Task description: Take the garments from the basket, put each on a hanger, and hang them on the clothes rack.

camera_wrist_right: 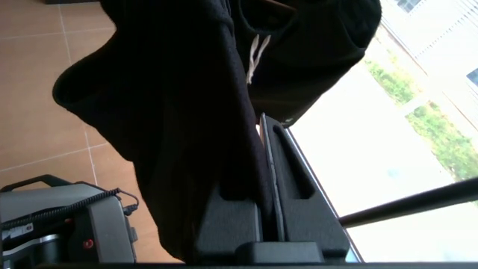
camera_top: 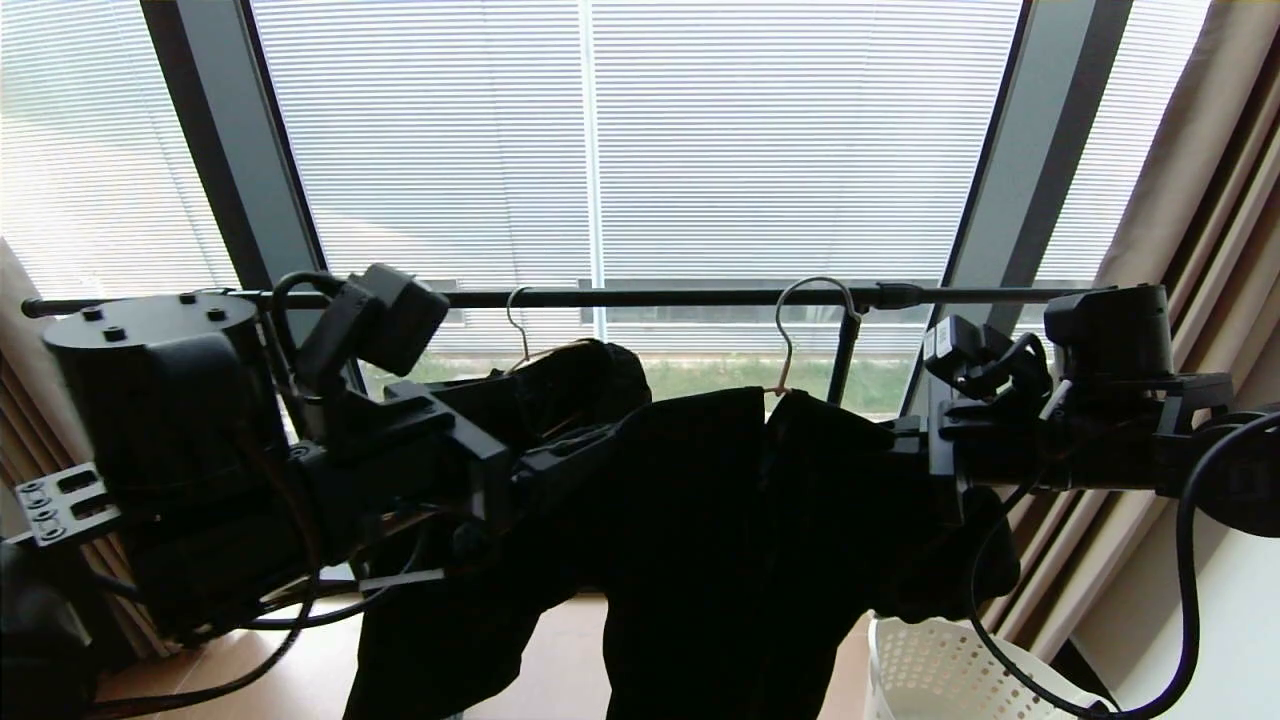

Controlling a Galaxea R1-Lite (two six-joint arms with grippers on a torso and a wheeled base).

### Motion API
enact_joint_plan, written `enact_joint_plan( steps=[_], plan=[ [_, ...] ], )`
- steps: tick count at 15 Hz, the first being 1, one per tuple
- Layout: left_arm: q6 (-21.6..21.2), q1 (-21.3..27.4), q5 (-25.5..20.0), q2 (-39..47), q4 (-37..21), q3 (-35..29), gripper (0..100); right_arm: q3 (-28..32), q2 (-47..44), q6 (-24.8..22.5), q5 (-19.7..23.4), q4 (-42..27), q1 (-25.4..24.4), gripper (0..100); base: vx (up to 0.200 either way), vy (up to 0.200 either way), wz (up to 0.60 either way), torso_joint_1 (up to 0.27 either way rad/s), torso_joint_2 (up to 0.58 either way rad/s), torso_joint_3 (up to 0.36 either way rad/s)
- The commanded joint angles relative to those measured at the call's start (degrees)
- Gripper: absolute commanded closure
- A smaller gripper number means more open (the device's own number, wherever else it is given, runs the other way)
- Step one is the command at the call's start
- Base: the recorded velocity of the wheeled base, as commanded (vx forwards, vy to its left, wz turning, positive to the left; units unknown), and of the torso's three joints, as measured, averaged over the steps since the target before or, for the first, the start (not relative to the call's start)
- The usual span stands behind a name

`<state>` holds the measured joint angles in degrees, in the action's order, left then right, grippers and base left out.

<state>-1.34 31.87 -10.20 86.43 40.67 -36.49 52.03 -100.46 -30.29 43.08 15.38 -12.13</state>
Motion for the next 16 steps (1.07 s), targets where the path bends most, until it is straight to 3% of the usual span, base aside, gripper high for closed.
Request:
enact_joint_plan(
  steps=[1,4,6,8,9,10,16],
  plan=[
    [-0.24,-9.98,-9.84,-4.25,0.11,6.96,0,-0.09,-0.08,-0.03,0.07,0.0,0.09,100,0.0,0.0,0.0,0.0,0.0,0.0],
    [-0.68,-14.73,-15.64,-3.02,1.17,11.79,0,-0.09,-0.08,-0.03,0.51,0.0,0.09,100,0.0,0.0,0.0,0.0,0.0,0.0],
    [-1.03,-15.96,-20.21,-2.06,5.39,16.01,0,-0.17,-0.08,-0.12,0.78,0.0,0.09,100,0.0,0.0,0.0,0.0,0.0,0.0],
    [-4.99,-19.03,-26.1,-1.35,8.99,19.79,0,-0.17,-0.08,-0.12,0.86,0.0,0.09,100,0.0,0.0,0.0,0.0,0.0,0.0],
    [-11.23,-23.52,-33.48,1.9,10.66,22.34,0,-0.26,-0.08,-0.12,0.86,0.0,0.0,100,0.0,0.0,0.0,0.0,0.0,0.0],
    [-13.51,-24.92,-35.15,3.66,11.28,22.86,0,-0.35,0.09,-0.12,0.86,0.0,0.0,100,0.0,0.0,0.0,0.0,0.0,0.0],
    [-13.69,-25.01,-35.06,9.63,16.55,22.86,0,-0.96,0.44,-0.12,0.95,0.0,-0.53,100,0.0,0.0,0.0,0.0,0.0,0.0]
  ],
)
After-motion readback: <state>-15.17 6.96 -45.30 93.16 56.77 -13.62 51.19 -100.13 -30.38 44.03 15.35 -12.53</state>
